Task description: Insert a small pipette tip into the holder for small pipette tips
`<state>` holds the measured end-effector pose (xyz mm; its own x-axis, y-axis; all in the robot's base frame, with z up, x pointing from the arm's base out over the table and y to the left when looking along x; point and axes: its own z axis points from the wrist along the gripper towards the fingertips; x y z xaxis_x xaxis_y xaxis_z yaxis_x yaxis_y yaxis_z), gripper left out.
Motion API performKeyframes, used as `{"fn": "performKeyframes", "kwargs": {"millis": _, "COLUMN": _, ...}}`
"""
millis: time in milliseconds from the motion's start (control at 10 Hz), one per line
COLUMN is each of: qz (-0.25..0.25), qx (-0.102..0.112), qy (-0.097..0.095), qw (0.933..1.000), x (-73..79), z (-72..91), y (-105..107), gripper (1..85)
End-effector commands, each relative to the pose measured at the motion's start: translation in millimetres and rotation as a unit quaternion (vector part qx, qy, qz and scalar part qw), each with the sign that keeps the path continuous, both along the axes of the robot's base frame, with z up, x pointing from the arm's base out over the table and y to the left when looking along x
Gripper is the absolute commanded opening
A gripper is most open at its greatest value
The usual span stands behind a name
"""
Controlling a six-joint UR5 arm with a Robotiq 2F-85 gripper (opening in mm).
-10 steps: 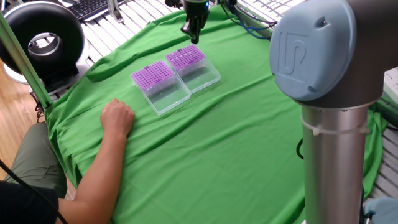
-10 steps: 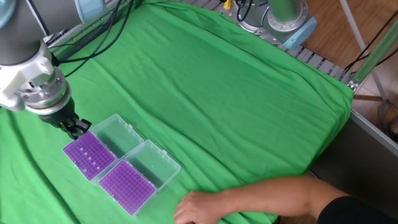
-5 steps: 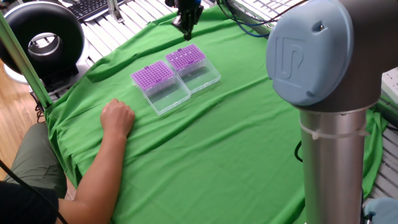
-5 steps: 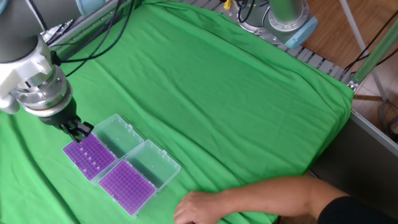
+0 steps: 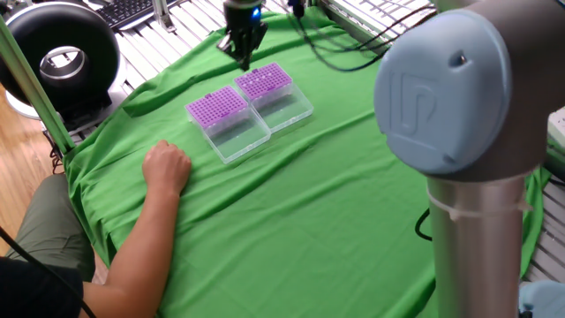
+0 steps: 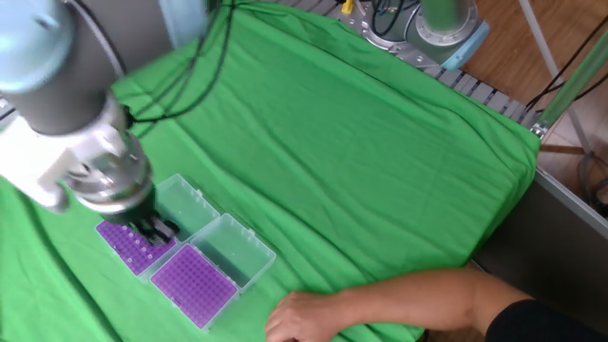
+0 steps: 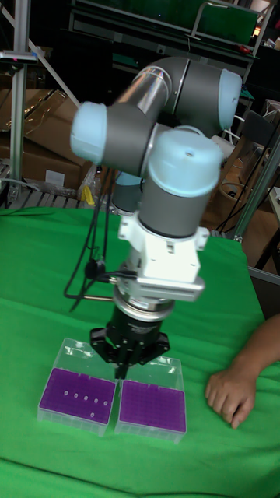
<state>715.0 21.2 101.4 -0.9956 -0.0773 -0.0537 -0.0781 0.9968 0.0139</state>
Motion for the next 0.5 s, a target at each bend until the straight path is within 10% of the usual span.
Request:
{"fn": "performKeyframes", "kwargs": {"millis": 0, "qz": -0.016, "qx": 0.004, "qy": -0.007, "qw": 0.9998, "x": -5.3, "z": -14.4, "y": 26.1, "gripper": 1.0}}
{"fn": "performKeyframes", "kwargs": {"millis": 400, "qz": -0.018, "qx": 0.001, "qy": -0.010, "qw": 0.9998, "x": -8.5, "z": -21.1, "y": 29.8, "gripper": 1.0}}
